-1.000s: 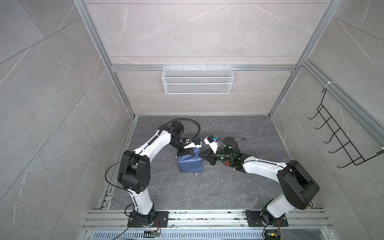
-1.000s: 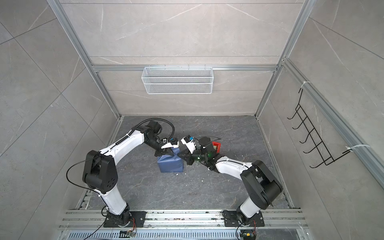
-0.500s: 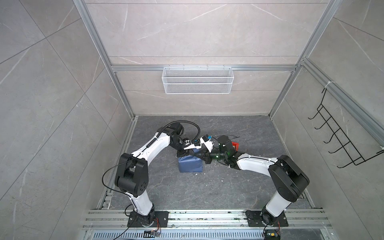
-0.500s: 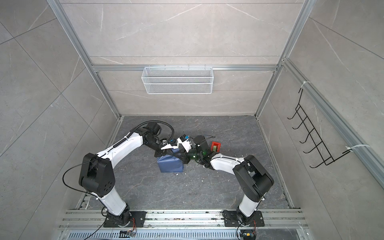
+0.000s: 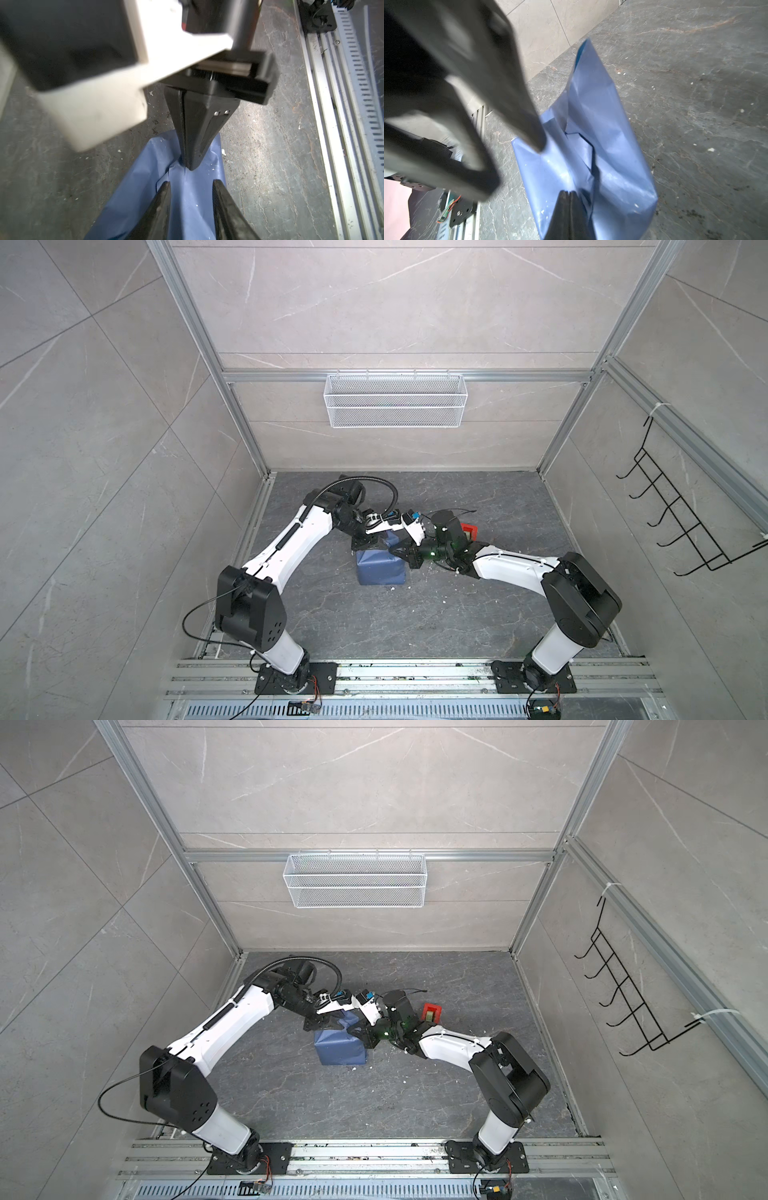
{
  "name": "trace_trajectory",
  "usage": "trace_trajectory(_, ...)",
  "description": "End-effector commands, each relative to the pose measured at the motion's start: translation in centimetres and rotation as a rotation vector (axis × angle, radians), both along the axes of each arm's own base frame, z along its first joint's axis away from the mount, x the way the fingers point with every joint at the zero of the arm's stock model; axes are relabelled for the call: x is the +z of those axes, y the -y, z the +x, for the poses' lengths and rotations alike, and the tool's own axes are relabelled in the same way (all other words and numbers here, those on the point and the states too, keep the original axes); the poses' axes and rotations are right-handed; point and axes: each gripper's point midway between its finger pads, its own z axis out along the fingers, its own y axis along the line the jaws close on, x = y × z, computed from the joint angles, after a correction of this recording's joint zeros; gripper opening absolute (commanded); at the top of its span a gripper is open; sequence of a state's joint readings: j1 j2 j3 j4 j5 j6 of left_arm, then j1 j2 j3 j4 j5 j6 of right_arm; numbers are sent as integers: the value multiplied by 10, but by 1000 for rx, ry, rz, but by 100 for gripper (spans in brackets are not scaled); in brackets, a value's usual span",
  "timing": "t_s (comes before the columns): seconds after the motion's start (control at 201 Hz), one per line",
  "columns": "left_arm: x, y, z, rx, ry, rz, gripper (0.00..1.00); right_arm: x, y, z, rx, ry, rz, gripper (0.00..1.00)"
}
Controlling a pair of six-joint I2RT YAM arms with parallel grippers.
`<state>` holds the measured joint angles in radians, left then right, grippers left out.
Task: Wrap a gift box in wrapping paper
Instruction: Fold the seventh fold of the wrapping paper on the gift box.
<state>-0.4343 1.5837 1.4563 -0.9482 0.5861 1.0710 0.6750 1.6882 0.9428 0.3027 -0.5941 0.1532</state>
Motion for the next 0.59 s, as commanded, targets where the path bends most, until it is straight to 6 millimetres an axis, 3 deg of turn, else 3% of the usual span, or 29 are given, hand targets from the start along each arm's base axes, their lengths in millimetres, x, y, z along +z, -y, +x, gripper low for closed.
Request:
trace_trajectory(0.0, 42, -5, -30, 52, -69, -57, 37, -59, 16, -19, -14, -151, -168, 0)
trace_trajectory(0.095, 41, -12, -37, 116, -154, -106, 29, -59, 16, -19, -10, -139, -168, 0)
trace_trajectory(0.224, 29, -26, -21, 261, -241, -192, 3, -51, 13, -17, -14, -134, -145, 0)
trace_trajectory(0.588, -31, -31, 5, 407, -379, -236, 0, -43, 9, -19, 14, -105, -109, 0)
